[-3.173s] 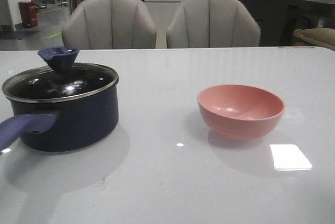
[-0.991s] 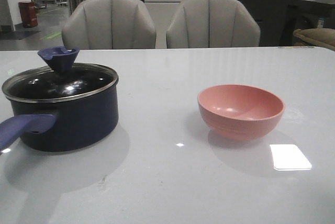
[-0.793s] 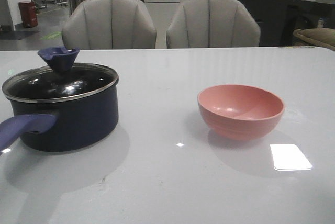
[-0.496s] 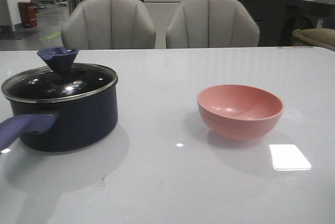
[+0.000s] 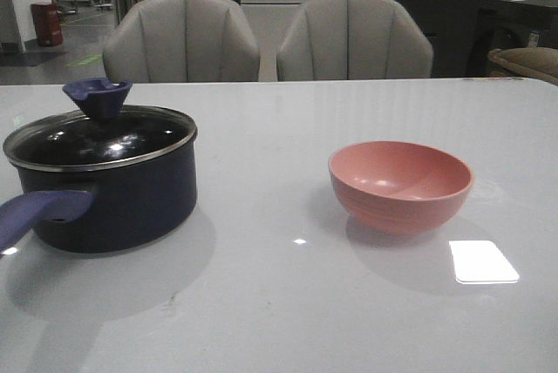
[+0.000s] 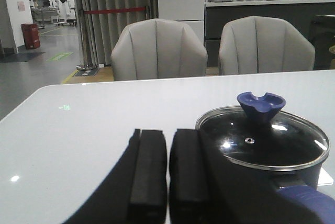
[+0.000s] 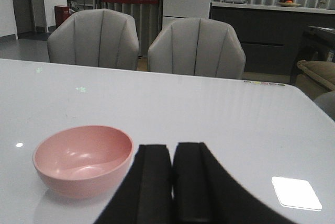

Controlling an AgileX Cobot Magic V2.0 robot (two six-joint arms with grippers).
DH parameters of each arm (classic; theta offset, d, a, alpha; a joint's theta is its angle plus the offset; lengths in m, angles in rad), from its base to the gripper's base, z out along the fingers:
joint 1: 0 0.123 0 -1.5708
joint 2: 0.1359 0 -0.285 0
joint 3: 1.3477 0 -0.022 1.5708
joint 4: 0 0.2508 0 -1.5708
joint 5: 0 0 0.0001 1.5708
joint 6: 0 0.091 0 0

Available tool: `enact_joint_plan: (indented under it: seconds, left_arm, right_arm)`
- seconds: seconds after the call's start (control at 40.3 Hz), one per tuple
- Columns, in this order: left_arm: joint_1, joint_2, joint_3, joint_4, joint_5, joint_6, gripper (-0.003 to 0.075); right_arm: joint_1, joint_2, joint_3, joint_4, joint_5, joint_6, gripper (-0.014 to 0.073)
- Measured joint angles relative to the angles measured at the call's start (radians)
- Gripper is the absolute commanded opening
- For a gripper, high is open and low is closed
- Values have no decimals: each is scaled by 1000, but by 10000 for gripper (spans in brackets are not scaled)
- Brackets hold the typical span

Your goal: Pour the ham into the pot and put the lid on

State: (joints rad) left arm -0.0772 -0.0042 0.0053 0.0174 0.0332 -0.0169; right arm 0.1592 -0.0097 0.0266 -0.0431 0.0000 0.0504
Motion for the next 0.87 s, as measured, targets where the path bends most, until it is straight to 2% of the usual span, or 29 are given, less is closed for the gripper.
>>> enact_joint_plan:
  seconds: [0.868]
  left_arm:
    - [0, 0, 0, 0, 0, 0, 113]
  right_arm:
    - [0, 0, 0, -1, -9, 2, 155]
